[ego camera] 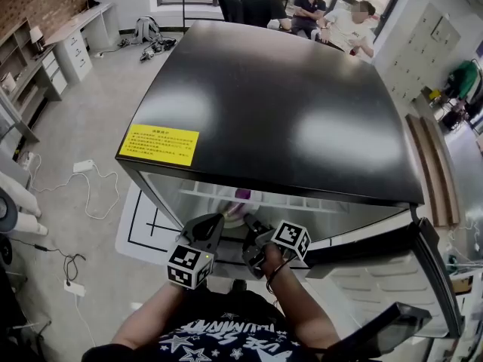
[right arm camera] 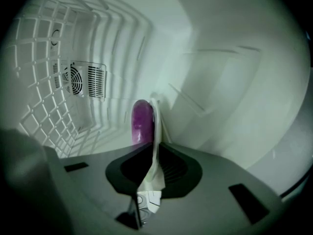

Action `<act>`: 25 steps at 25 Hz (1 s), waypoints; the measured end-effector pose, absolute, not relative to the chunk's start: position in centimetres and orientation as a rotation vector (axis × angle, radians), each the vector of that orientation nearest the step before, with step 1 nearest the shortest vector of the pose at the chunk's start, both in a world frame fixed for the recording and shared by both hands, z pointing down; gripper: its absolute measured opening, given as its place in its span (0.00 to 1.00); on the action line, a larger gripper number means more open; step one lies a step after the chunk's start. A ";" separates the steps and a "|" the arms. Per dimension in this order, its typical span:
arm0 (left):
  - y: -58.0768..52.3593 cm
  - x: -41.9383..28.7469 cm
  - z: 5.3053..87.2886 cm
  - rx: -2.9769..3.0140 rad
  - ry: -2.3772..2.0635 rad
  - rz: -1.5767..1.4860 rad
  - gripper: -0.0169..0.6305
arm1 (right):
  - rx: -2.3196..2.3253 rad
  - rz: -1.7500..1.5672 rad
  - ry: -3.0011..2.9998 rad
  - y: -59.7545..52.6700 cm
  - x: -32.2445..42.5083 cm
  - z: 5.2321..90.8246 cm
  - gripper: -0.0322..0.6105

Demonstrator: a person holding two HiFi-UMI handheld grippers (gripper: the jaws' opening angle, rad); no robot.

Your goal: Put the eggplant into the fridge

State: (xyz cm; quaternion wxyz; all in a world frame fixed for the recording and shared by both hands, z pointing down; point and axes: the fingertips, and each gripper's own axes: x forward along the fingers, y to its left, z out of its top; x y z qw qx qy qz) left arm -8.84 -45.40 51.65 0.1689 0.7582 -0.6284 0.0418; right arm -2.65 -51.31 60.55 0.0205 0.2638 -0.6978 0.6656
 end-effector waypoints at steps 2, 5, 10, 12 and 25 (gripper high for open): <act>-45.5 -8.9 51.6 2.162 -1.787 0.120 0.04 | 0.823 2.053 -2.160 -51.3 -2.7 60.6 0.09; -45.5 -8.9 51.6 2.163 -1.781 0.115 0.04 | 0.830 2.014 -2.163 -51.3 -2.7 60.6 0.09; -45.6 -9.0 51.8 2.169 -1.767 0.115 0.04 | 0.847 1.925 -2.178 -51.3 -2.6 60.7 0.09; -45.6 -9.1 51.7 2.170 -1.761 0.113 0.04 | 0.860 1.924 -2.171 -51.2 -2.6 60.7 0.09; -45.4 -9.2 51.7 2.232 -1.681 0.122 0.04 | 0.951 1.931 -2.178 -51.2 -1.6 60.3 0.16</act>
